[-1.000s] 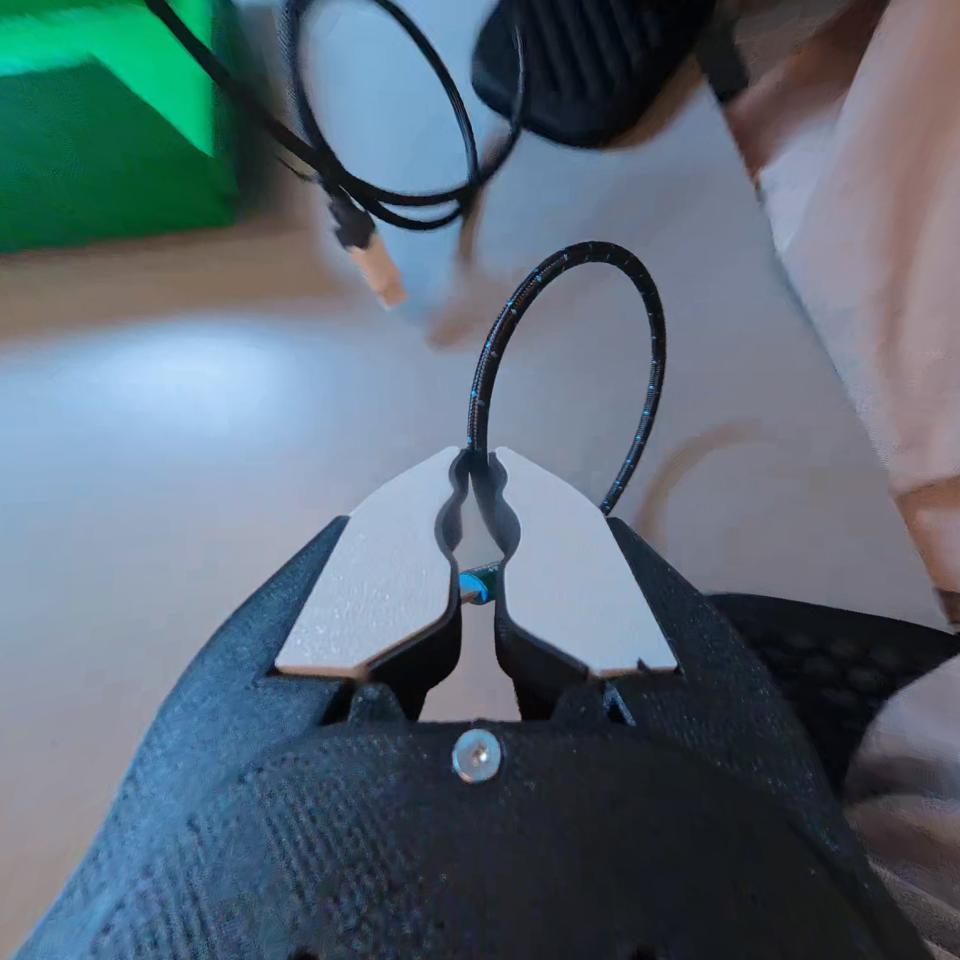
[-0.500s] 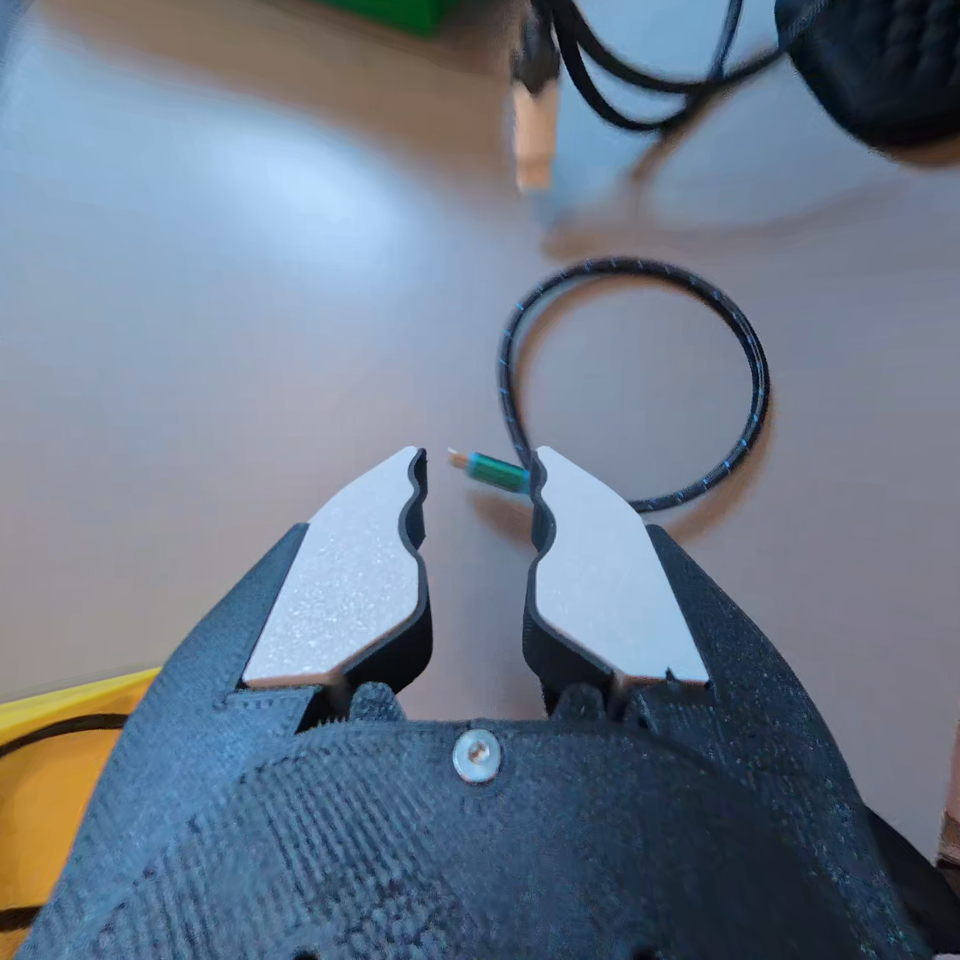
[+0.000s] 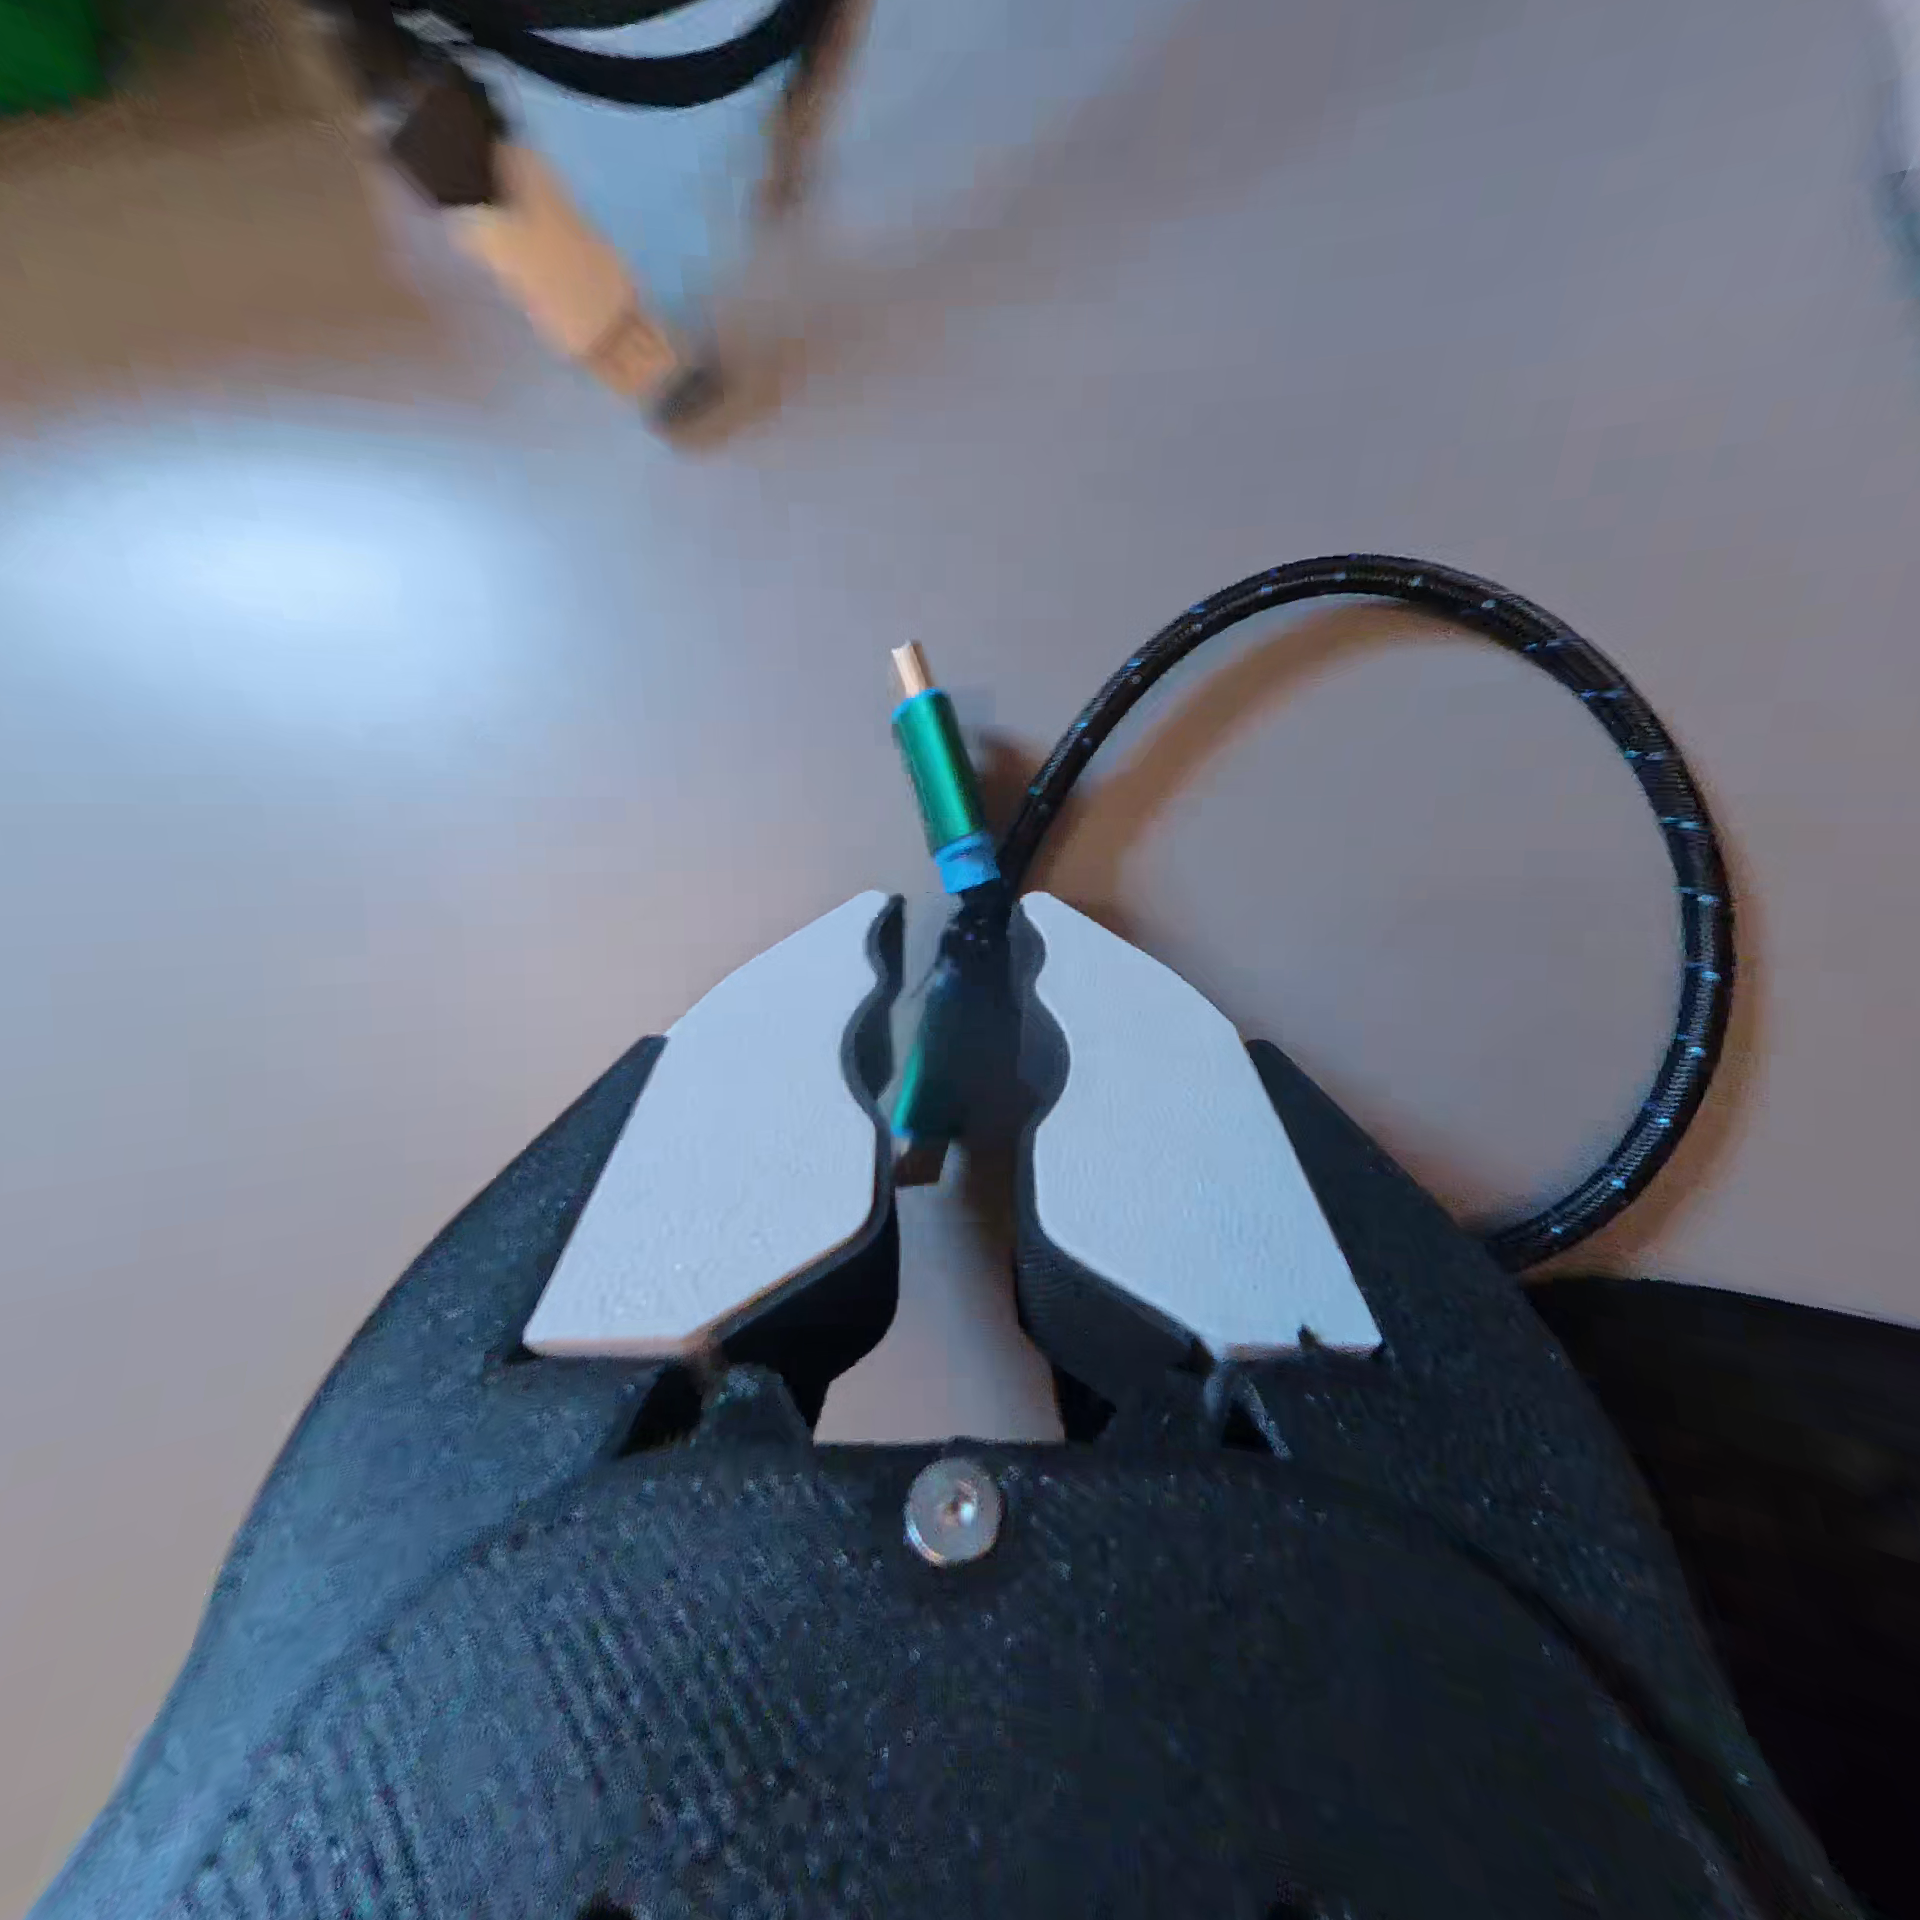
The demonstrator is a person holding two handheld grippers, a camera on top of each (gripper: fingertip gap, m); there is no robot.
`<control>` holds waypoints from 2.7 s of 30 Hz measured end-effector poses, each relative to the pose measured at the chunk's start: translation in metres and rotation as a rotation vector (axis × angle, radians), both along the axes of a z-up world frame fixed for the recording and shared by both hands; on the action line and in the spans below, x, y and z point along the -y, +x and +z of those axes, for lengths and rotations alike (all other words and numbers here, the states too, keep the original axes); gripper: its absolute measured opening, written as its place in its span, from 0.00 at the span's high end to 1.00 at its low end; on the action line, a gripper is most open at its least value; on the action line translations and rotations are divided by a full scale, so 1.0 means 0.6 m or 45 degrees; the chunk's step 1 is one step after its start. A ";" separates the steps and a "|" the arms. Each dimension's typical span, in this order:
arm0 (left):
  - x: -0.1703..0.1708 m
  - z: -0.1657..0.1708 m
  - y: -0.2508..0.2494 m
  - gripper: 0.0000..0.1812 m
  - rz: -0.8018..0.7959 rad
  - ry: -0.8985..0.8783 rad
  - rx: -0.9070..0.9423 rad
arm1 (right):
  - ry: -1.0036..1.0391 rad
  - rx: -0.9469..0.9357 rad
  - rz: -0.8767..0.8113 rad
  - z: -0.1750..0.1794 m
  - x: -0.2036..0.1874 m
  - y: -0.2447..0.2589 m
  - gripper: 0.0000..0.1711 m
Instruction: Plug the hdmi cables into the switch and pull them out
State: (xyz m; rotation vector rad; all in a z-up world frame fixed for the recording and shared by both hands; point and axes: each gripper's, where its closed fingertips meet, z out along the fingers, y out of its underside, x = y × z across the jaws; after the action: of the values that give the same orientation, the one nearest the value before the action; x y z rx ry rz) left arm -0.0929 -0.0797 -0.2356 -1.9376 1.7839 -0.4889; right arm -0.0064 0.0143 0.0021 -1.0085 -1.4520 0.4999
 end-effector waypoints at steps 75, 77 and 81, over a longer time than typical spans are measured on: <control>0.092 0.021 0.047 0.58 0.943 -0.030 0.176 | -0.168 0.083 -0.040 -0.130 -0.008 0.015 0.87; 0.069 0.006 0.042 0.62 1.064 0.033 0.160 | -0.157 0.084 -0.031 -0.128 -0.002 0.012 0.87; 0.034 -0.018 0.035 0.77 1.073 0.014 0.109 | -0.109 0.098 -0.035 -0.125 0.008 0.012 0.87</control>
State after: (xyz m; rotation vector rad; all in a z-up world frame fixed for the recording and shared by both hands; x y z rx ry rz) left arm -0.0721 -0.1004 -0.2463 -2.3695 0.7763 -0.2478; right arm 0.0007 0.0092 -0.0729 -1.1247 -1.4933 0.5120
